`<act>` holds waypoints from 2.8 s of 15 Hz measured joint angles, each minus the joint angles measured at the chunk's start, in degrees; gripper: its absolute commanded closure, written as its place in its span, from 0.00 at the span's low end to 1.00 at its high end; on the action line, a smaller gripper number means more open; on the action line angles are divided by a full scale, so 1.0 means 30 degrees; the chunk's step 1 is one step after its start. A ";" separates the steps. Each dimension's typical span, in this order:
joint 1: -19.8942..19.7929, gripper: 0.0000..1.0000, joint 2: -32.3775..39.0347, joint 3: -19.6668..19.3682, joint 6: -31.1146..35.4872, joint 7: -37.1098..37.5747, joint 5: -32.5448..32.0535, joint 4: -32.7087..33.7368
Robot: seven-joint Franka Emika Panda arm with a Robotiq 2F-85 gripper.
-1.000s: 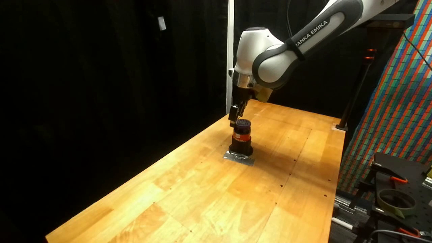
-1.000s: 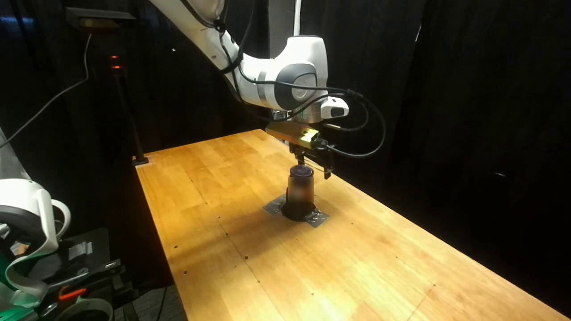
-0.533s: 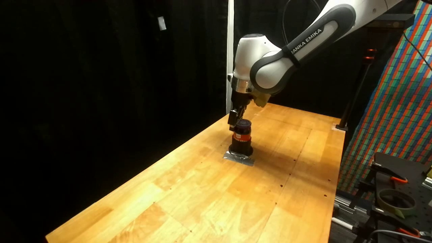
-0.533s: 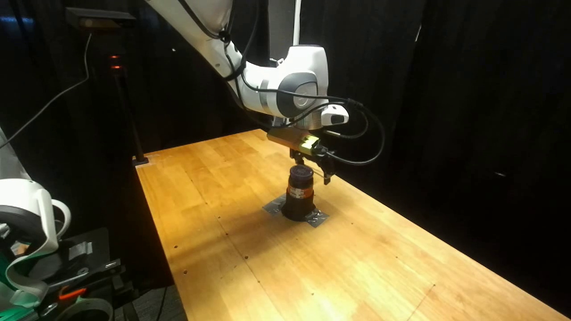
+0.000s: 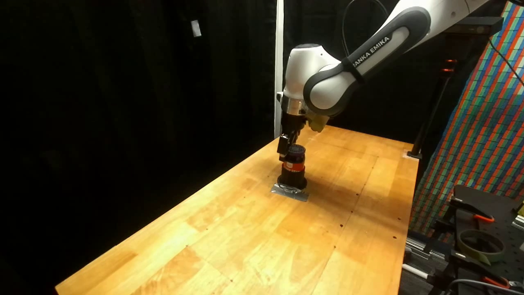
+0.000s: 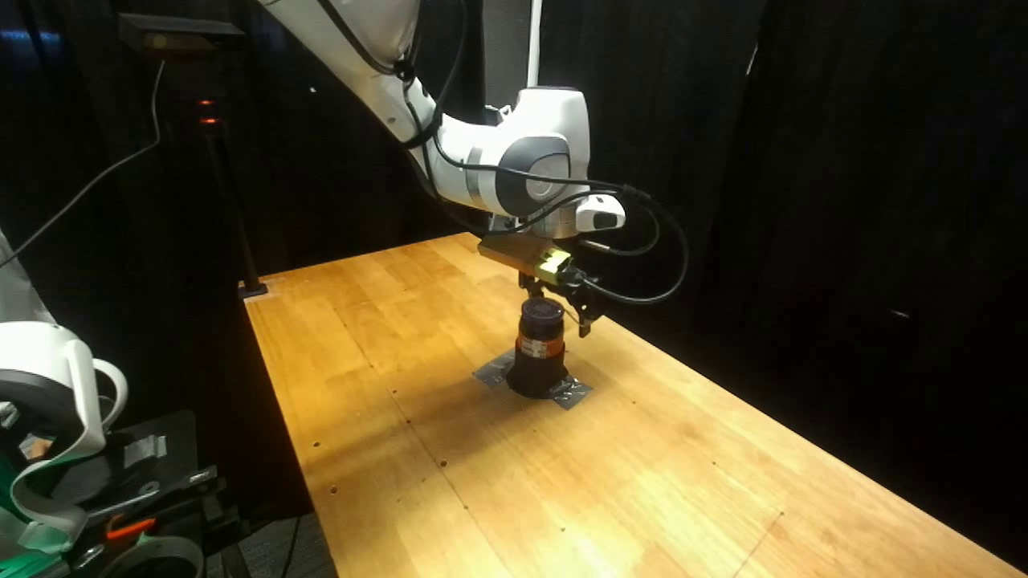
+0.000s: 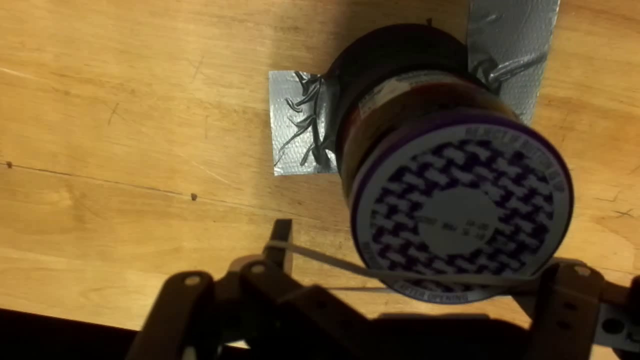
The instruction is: Put the rubber band on the cup
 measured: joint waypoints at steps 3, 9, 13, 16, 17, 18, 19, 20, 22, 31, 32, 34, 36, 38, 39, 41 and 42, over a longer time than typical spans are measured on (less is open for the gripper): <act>-0.0100 0.00 -0.0212 0.0132 -0.0036 -0.0007 0.0227 -0.0437; -0.0355 0.00 -0.1240 0.0293 0.0027 -0.0053 0.0691 -0.1971; -0.0436 0.00 -0.1827 0.0307 0.0254 -0.0053 0.0929 -0.2775; -0.0662 0.00 -0.2301 0.0433 0.0518 -0.0197 0.1530 -0.3466; -0.0829 0.00 -0.2529 0.0534 0.0578 -0.0391 0.1879 -0.3756; -0.1047 0.00 -0.2787 0.0667 0.0618 -0.0673 0.2298 -0.4052; -0.1298 0.00 -0.3040 0.0800 0.0674 -0.0960 0.2690 -0.4358; -0.1528 0.00 -0.3277 0.0915 0.0764 -0.1255 0.3096 -0.4657; -0.1921 0.00 -0.3654 0.1108 0.0878 -0.1812 0.3885 -0.5206; -0.2900 0.34 -0.4638 0.1377 0.1619 -0.3631 0.5765 -0.7586; -0.2886 0.41 -0.4758 0.1379 0.2109 -0.3686 0.5764 -0.7943; -0.2835 0.58 -0.5125 0.1386 0.3553 -0.3773 0.5749 -0.8919; -0.2782 0.73 -0.5657 0.1410 0.5361 -0.3861 0.5640 -1.0174; -0.2688 0.86 -0.6262 0.1419 0.7433 -0.3896 0.5365 -1.1596; -0.2640 0.93 -0.6533 0.1428 0.8601 -0.3896 0.5188 -1.2337; -0.2591 1.00 -0.6953 0.1521 1.1328 -0.3896 0.4904 -1.3810; -0.2593 1.00 -0.7052 0.1637 1.2855 -0.3939 0.4902 -1.4493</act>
